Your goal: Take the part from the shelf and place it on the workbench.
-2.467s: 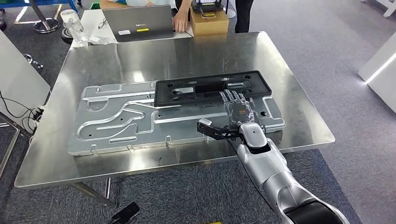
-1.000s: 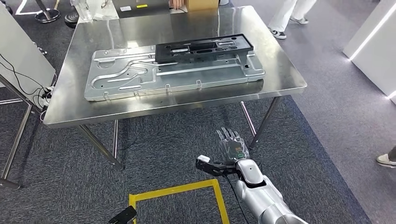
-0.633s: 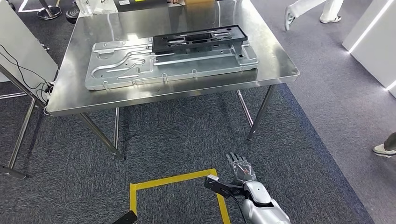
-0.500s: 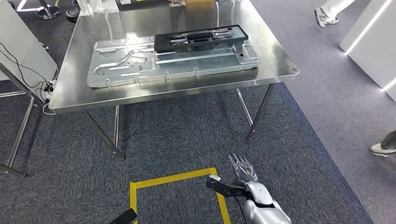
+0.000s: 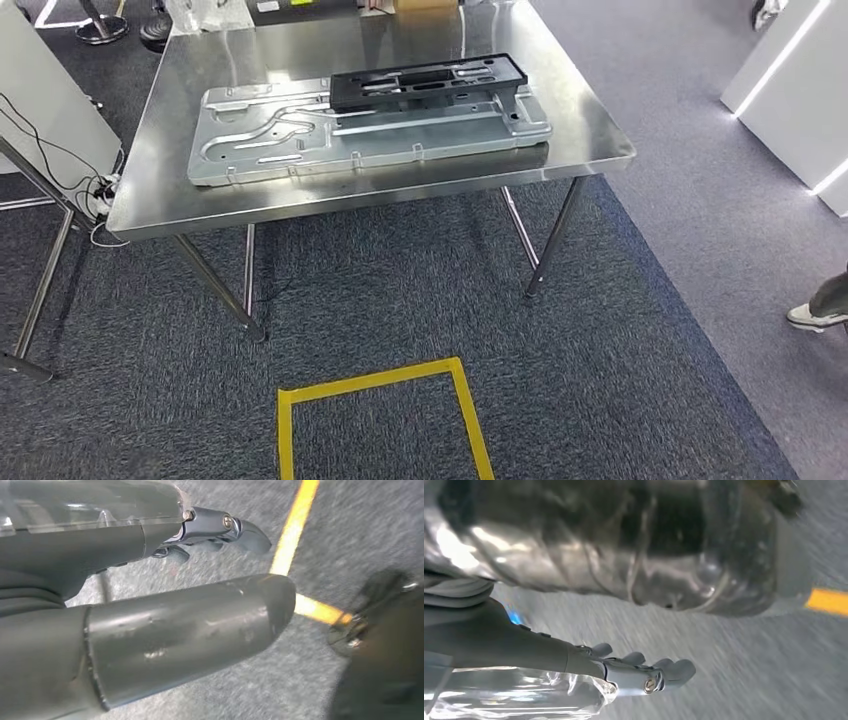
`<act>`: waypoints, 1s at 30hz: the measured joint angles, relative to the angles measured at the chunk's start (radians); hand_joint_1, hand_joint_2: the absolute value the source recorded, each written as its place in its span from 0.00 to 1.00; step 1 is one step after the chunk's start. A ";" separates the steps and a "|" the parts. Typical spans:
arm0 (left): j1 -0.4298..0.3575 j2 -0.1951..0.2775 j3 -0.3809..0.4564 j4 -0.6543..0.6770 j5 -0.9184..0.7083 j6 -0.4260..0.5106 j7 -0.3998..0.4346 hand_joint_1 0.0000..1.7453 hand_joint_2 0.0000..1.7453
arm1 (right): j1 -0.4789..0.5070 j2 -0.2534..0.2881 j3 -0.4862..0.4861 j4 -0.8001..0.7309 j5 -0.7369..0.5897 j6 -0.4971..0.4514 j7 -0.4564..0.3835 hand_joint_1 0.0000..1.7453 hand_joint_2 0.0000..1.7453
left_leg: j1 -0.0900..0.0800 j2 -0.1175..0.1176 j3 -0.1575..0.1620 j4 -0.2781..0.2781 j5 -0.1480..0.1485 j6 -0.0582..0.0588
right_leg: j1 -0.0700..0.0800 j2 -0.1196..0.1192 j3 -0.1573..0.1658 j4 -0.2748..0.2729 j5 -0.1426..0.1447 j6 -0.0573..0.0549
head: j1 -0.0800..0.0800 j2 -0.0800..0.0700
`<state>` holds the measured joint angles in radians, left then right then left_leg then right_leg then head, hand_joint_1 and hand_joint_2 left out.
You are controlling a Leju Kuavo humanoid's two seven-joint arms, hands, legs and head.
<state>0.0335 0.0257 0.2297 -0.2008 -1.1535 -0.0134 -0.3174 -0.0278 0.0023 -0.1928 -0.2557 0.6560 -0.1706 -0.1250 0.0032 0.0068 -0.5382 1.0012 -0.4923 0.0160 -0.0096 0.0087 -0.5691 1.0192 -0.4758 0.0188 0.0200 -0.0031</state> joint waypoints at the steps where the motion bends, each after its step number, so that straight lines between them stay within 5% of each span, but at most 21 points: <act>1: -0.004 0.001 -0.003 0.002 -0.005 -0.003 0.000 0.00 0.00 | 0.004 0.003 -0.020 0.009 -0.015 0.029 0.048 0.00 0.00 | 0.001 -0.001 0.003 0.001 -0.001 -0.005 | -0.001 -0.006 0.002 -0.002 0.001 -0.007 | 0.000 0.000; 4: -0.007 0.002 -0.014 0.006 -0.016 -0.006 -0.002 0.00 0.00 | 0.015 0.020 -0.084 0.030 -0.058 0.095 0.177 0.00 0.00 | 0.005 -0.006 -0.019 0.068 -0.052 -0.020 | -0.002 -0.023 0.004 -0.010 0.007 -0.028 | -0.001 0.000; 6: -0.006 0.004 -0.019 0.008 -0.019 -0.006 -0.004 0.00 0.00 | 0.025 0.035 -0.120 0.038 -0.076 0.117 0.222 0.00 0.00 | 0.006 -0.006 -0.073 0.194 -0.128 -0.026 | 0.001 -0.036 0.001 -0.010 0.007 -0.035 | -0.001 0.000; 8: -0.004 0.004 -0.020 0.011 -0.022 -0.005 -0.006 0.00 0.00 | 0.033 0.049 -0.147 0.044 -0.084 0.130 0.235 0.00 0.00 | 0.006 -0.005 -0.109 0.284 -0.159 -0.028 | 0.005 -0.047 -0.003 -0.007 0.007 -0.037 | -0.001 0.000; 10: -0.002 0.004 -0.021 0.014 -0.025 -0.003 -0.007 0.00 0.00 | 0.035 0.066 -0.164 0.048 -0.085 0.140 0.230 0.00 0.00 | 0.006 -0.001 -0.076 0.228 -0.116 -0.024 | 0.008 -0.058 -0.005 -0.003 0.006 -0.038 | -0.001 0.000; 13: -0.007 0.004 -0.021 0.015 -0.033 0.000 -0.007 0.00 0.00 | 0.035 0.091 -0.179 0.051 -0.071 0.159 0.210 0.00 0.00 | -0.003 0.041 0.022 0.035 -0.038 -0.006 | 0.014 -0.079 -0.004 0.005 0.003 -0.034 | 0.000 0.000; 15: -0.010 0.004 -0.022 0.015 -0.037 0.001 -0.008 0.00 0.00 | 0.034 0.105 -0.184 0.053 -0.057 0.169 0.198 0.00 0.00 | -0.010 0.045 0.031 0.003 -0.031 0.006 | 0.015 -0.094 -0.002 0.006 0.003 -0.025 | 0.000 0.000; 17: -0.008 0.004 -0.023 0.016 -0.042 0.001 -0.007 0.00 0.00 | 0.031 0.113 -0.185 0.054 -0.045 0.175 0.192 0.00 0.00 | -0.007 0.024 0.030 -0.004 -0.020 0.016 | 0.013 -0.101 0.001 0.007 0.002 -0.014 | 0.000 0.000; 19: -0.009 0.004 -0.025 0.017 -0.046 0.000 -0.007 0.00 0.00 | 0.031 0.118 -0.185 0.055 -0.034 0.180 0.191 0.00 0.00 | -0.001 0.008 0.031 -0.014 -0.006 0.027 | 0.009 -0.066 -0.015 0.051 -0.036 -0.003 | 0.000 0.000; 22: -0.012 0.003 -0.029 0.017 -0.051 0.000 -0.006 0.00 0.00 | 0.034 0.121 -0.185 0.059 -0.024 0.188 0.194 0.00 0.00 | 0.000 -0.017 0.021 -0.013 0.003 0.035 | 0.003 -0.018 -0.091 0.229 -0.139 0.006 | 0.001 0.000; 24: -0.011 0.003 -0.031 0.017 -0.053 0.000 -0.006 0.00 0.00 | 0.035 0.122 -0.185 0.061 -0.021 0.192 0.198 0.00 0.00 | -0.001 -0.039 0.016 -0.009 0.005 0.034 | 0.002 -0.014 -0.105 0.272 -0.140 0.008 | 0.001 0.000; 27: -0.011 0.001 -0.036 0.017 -0.058 0.000 -0.007 0.00 0.00 | 0.037 0.122 -0.185 0.063 -0.021 0.195 0.204 0.00 0.00 | -0.001 -0.075 0.014 -0.001 0.004 0.029 | -0.002 0.025 -0.012 0.098 -0.047 0.003 | 0.001 0.000; 30: -0.014 0.000 -0.042 0.017 -0.062 0.001 -0.007 0.00 0.00 | 0.036 0.122 -0.187 0.065 -0.021 0.197 0.207 0.00 0.00 | 0.000 -0.102 0.003 0.007 0.004 0.011 | -0.001 0.067 0.031 0.005 -0.028 -0.005 | 0.000 0.000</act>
<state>0.0195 0.0252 0.1876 -0.1835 -1.2155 -0.0125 -0.3247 0.0085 0.1244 -0.3798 -0.1910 0.6346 0.0265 0.0815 0.0037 -0.0957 -0.5357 1.0081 -0.4884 0.0272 -0.0110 0.0761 -0.5385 1.0238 -0.5040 0.0138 0.0202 -0.0031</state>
